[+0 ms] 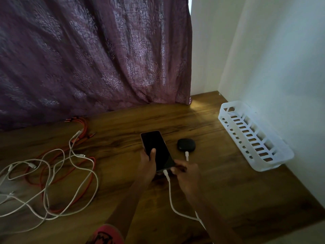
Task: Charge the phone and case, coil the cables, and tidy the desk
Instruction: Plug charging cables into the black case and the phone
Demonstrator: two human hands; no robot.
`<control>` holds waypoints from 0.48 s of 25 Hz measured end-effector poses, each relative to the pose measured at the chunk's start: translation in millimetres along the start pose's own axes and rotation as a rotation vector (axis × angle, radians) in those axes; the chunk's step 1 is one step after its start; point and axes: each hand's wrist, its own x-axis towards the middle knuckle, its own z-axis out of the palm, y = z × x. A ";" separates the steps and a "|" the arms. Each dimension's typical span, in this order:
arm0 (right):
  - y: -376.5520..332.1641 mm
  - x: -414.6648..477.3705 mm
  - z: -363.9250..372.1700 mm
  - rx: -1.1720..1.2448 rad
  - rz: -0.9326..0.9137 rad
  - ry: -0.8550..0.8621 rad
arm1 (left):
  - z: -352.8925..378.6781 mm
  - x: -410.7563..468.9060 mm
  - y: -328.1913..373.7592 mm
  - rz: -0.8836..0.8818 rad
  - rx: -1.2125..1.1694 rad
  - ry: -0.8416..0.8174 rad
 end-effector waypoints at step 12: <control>12.3 6.7 11.2 -0.183 -0.022 0.024 | 4.4 -8.9 3.1 0.092 0.894 0.227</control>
